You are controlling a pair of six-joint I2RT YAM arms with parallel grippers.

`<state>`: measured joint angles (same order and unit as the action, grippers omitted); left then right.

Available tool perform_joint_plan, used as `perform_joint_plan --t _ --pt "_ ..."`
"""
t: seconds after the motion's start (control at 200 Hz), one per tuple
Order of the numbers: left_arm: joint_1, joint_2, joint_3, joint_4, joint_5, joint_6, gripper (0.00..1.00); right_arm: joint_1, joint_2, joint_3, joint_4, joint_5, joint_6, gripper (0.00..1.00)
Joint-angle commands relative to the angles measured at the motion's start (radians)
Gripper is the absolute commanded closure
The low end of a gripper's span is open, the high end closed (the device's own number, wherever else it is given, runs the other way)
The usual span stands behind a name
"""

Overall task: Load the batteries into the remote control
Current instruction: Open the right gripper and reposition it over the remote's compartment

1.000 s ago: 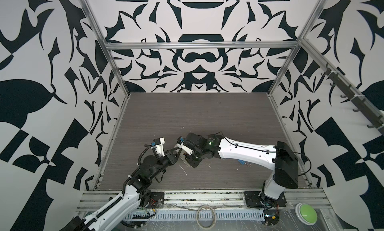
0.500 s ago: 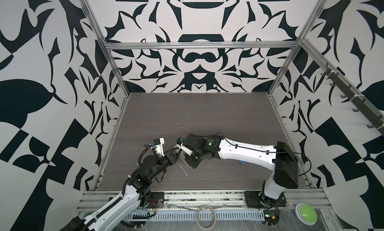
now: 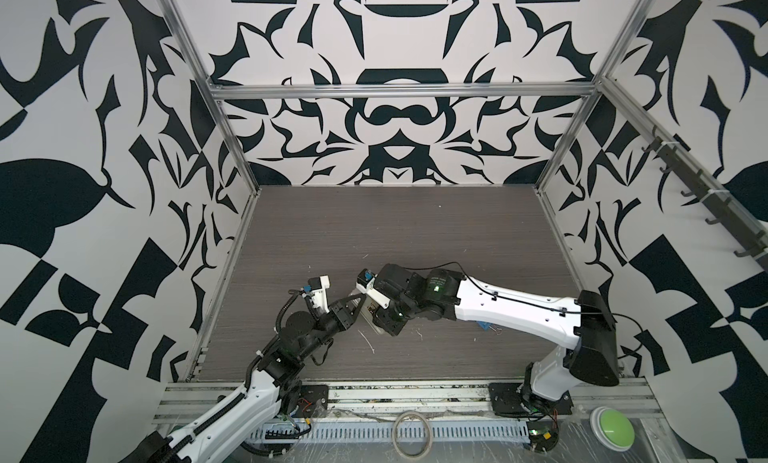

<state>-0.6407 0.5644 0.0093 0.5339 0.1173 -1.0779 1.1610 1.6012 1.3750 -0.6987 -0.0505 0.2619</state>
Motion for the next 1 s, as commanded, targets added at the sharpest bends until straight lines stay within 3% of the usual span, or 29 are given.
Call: perform_joint_plan --t 0.0,0.23,0.475,0.745,0.995 --pt "-0.001 -0.016 -0.048 0.051 0.039 -0.016 1.00 0.008 -0.067 0.045 -0.029 0.027 -0.023 0.56" --pt "-0.001 -0.023 -0.046 0.047 0.107 -0.045 1.00 0.009 -0.117 0.026 -0.091 0.050 -0.149 0.54" --pt "-0.001 -0.020 -0.031 0.004 0.167 -0.068 1.00 0.010 -0.237 -0.110 0.024 0.084 -0.284 0.37" --pt "-0.001 -0.062 0.043 -0.191 0.233 -0.026 1.00 0.012 -0.404 -0.296 0.196 -0.070 -0.470 0.34" --pt "-0.001 -0.069 0.090 -0.262 0.298 -0.011 1.00 0.015 -0.403 -0.355 0.252 -0.178 -0.569 0.35"
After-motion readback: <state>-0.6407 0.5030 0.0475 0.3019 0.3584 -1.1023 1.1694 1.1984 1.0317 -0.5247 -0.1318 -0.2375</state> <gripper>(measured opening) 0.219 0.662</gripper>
